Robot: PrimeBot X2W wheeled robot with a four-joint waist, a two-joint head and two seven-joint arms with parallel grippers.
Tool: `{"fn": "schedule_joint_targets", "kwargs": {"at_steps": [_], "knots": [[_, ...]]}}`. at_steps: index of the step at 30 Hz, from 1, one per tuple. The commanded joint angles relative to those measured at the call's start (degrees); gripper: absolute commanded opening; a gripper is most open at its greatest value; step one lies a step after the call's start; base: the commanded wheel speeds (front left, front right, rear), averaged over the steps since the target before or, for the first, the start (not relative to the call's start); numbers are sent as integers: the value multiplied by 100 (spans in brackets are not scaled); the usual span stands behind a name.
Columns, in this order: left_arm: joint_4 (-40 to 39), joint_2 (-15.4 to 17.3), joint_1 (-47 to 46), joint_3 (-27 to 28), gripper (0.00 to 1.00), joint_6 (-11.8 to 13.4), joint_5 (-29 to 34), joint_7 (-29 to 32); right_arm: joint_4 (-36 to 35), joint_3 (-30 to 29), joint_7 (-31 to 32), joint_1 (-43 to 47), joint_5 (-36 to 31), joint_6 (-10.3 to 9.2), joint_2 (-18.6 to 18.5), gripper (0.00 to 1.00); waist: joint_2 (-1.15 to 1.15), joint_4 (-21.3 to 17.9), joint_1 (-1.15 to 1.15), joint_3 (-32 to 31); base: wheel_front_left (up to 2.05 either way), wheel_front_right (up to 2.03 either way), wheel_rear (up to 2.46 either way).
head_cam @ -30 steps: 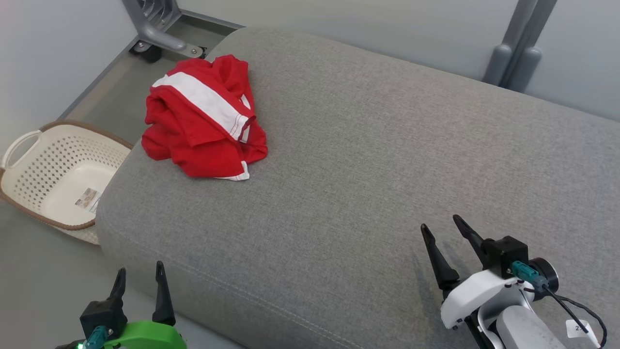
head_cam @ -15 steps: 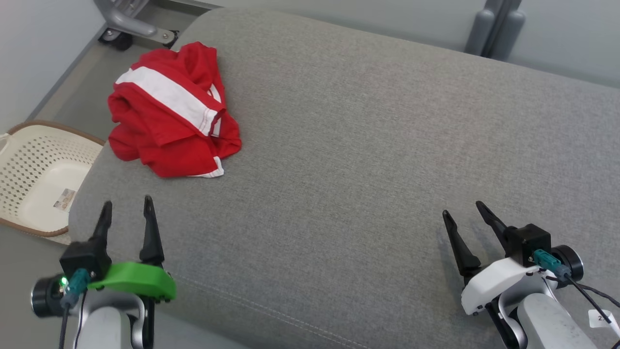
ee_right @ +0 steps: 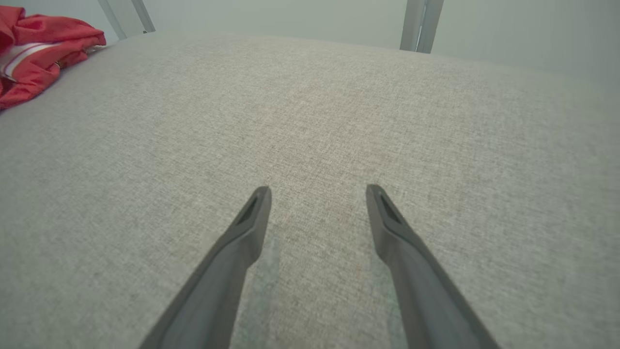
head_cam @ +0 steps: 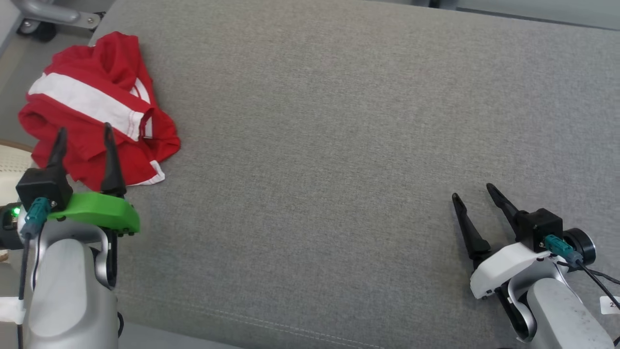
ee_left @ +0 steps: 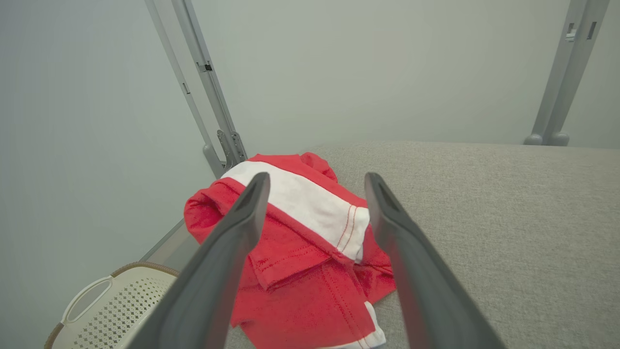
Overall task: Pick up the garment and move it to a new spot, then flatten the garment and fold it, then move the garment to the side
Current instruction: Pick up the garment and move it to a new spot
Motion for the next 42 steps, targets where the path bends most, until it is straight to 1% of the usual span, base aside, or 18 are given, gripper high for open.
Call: {"fn": "schedule_joint_targets", "kwargs": {"at_steps": [1,3,6,13,15,23,32,34,35,36,38,42], "knots": [[41,46,-100,45,100,42,23,-4,-18,-13,-18,-53,5,-6,-34,100,0,-243,0,202,0,0,0],[266,81,-195,205,100,215,-16,-4,-24,-39,-18,-66,16,-6,-62,100,0,-334,0,240,0,0,0],[557,96,-332,418,100,402,-74,-4,-37,-90,-18,-49,10,-5,-95,100,0,-439,0,303,0,0,0],[1134,24,-492,959,100,882,-297,-4,-59,-115,-18,-73,58,-6,-198,100,0,-588,0,451,0,0,0],[1185,-2,-523,1064,100,969,-319,-5,-61,-118,-17,-68,71,-6,-223,100,0,-608,0,482,0,0,0],[1281,-102,-544,1409,100,1050,-415,-4,-61,-119,-4,-87,58,-7,-274,100,0,-653,0,560,0,0,0],[1686,76,-873,1803,100,833,-547,-5,-63,-80,-3,-190,64,-8,-368,100,0,-800,0,718,0,0,0],[1798,85,-979,1938,100,728,-655,-4,-60,-94,-3,-194,68,-9,-389,100,0,-835,0,763,0,0,0],[1836,99,-1009,1977,19,694,-649,-4,-55,-115,-2,-188,79,-9,-398,100,0,-846,0,778,0,0,0],[1874,113,-1031,1990,0,643,-622,-4,-57,-130,-2,-180,80,-9,-396,100,0,-855,0,784,0,0,0],[1955,123,-1071,2040,0,554,-614,-4,-56,-164,2,-145,83,-9,-382,100,0,-874,0,786,0,0,0],[1942,139,-1084,2100,0,459,-514,-4,-41,-184,2,-100,86,-9,-335,100,0,-903,0,735,0,0,0]]}}
